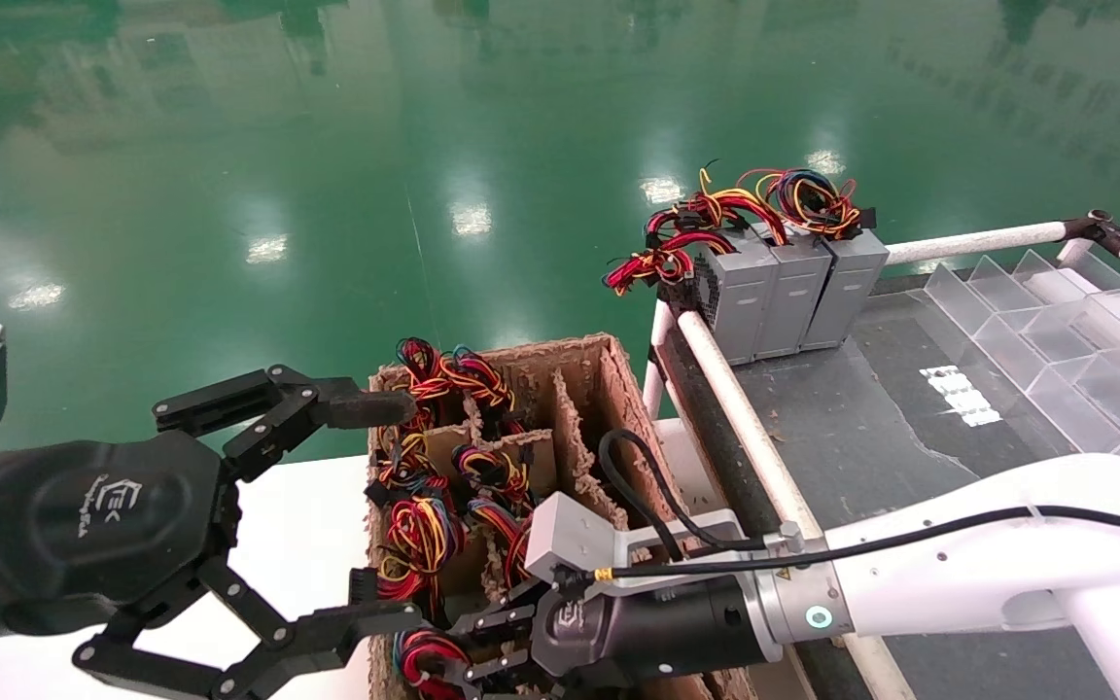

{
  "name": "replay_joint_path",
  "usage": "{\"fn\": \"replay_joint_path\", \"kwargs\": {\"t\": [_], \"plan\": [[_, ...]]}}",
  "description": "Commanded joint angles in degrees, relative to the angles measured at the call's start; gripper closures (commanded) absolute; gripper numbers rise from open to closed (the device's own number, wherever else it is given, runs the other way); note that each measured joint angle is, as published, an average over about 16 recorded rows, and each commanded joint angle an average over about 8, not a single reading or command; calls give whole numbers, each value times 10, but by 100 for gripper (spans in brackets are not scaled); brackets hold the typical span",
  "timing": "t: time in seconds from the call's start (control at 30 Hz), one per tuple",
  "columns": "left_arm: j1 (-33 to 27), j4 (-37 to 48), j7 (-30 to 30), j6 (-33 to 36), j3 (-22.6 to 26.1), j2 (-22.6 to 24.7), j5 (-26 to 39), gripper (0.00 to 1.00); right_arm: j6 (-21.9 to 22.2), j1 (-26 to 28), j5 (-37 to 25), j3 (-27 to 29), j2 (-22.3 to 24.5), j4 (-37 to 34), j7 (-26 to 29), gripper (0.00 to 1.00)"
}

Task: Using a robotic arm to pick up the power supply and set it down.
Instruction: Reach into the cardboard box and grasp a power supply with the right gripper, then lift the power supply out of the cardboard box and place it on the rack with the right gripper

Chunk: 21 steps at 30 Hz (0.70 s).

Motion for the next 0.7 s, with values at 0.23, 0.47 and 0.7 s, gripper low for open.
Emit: {"fn": "replay_joint_path", "kwargs": {"t": [0.23, 0.47, 0.7], "plan": [[0, 0, 0, 0, 0, 0, 0, 0, 9, -11, 8, 6, 1, -1, -4, 100], [0, 0, 0, 0, 0, 0, 0, 0, 13, -25, 33, 23, 8, 12, -14, 100], [0, 0, 0, 0, 0, 0, 0, 0, 9, -37, 66, 41, 19, 35, -13, 100]]}}
